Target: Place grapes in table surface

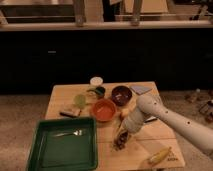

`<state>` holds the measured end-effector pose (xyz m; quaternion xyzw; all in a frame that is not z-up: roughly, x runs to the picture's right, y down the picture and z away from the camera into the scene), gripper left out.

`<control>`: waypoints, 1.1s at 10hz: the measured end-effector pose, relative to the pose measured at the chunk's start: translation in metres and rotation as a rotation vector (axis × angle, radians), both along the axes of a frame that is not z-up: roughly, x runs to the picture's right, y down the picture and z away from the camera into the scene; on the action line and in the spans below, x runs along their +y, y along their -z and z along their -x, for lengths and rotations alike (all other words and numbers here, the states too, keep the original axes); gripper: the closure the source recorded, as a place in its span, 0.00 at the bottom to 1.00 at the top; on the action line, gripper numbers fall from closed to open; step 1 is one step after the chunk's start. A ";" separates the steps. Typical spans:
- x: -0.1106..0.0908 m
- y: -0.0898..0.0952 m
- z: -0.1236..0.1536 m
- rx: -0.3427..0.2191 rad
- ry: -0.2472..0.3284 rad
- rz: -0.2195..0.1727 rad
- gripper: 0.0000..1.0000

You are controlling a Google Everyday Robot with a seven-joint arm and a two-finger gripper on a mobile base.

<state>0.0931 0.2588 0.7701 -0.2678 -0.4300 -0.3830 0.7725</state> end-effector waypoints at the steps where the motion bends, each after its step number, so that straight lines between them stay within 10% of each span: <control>1: 0.004 0.003 -0.001 -0.001 0.005 0.006 0.36; 3: 0.007 0.007 0.000 -0.005 0.011 0.009 0.21; 11: -0.010 0.026 -0.006 0.007 -0.021 -0.047 0.20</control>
